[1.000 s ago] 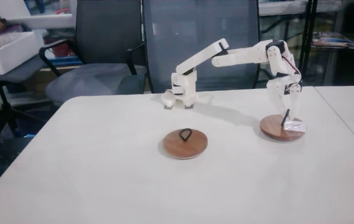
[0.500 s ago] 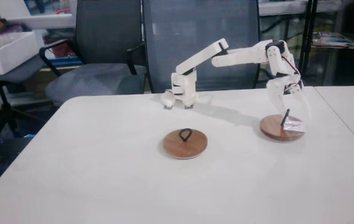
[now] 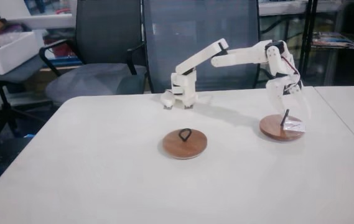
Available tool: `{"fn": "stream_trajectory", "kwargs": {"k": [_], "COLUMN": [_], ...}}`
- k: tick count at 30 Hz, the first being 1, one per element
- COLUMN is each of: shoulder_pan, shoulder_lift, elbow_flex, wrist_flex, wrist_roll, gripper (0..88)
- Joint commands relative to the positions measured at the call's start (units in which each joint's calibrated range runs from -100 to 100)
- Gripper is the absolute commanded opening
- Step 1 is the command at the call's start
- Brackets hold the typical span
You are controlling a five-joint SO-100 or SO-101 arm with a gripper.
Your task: Pick the lid with the red cross and place it on the side.
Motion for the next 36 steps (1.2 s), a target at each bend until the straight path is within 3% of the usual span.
{"fn": "stream_trajectory", "kwargs": {"k": [1, 8, 36], "shoulder_pan": [2.3, 2.0, 2.5], "shoulder_lift": [-1.6, -1.7, -1.9], "elbow_flex": [-0.9, -1.7, 1.4], "wrist_flex": [0.9, 8.2, 14.4], "wrist_roll": [0.2, -0.2, -1.0], "gripper": [23.2, 23.6, 23.3]}}
